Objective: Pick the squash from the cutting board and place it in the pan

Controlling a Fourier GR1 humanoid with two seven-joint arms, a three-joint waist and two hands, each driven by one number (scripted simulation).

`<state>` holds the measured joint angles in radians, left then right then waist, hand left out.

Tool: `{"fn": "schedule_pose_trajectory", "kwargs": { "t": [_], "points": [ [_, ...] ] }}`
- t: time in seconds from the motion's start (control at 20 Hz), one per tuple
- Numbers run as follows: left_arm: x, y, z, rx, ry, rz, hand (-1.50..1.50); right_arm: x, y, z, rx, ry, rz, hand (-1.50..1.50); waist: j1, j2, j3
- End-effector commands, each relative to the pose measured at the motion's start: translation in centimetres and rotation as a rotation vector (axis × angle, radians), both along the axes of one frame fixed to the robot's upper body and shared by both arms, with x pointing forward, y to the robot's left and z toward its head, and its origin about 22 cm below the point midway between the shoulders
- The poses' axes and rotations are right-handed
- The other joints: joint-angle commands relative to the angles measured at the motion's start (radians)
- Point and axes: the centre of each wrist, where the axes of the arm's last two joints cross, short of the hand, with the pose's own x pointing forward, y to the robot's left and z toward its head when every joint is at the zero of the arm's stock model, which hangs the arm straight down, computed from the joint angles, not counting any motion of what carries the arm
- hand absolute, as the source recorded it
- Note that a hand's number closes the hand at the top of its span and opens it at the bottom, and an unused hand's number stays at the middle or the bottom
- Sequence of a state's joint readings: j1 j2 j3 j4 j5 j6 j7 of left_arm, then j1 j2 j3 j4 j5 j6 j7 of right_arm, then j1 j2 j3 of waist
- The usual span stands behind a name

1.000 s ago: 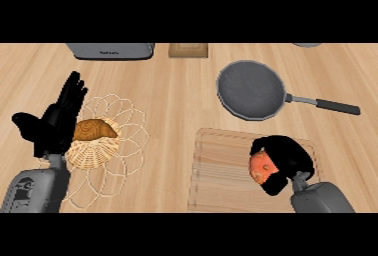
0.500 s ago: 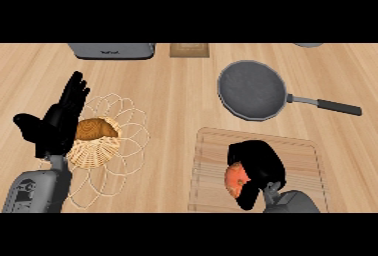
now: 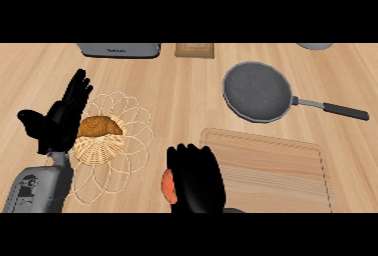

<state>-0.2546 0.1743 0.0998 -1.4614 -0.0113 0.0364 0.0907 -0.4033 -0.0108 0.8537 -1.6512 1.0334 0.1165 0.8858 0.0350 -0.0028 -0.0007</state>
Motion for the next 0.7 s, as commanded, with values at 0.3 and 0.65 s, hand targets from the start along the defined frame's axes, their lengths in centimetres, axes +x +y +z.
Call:
{"fn": "schedule_pose_trajectory", "kwargs": {
  "t": [0.3, 0.65],
  "points": [
    [-0.1, -0.7, -0.5, -0.006, 0.005, 0.022, 0.0, 0.6, 2.4, 6.5, 0.237, -0.224, -0.148, 1.5, -0.02, 0.002, 0.0],
    [-0.6, 1.1, -0.2, 0.007, 0.004, 0.022, 0.0, 6.8, -1.2, 8.2, 0.482, -0.252, -0.262, 1.5, -0.024, 0.006, 0.001]
  ]
}}
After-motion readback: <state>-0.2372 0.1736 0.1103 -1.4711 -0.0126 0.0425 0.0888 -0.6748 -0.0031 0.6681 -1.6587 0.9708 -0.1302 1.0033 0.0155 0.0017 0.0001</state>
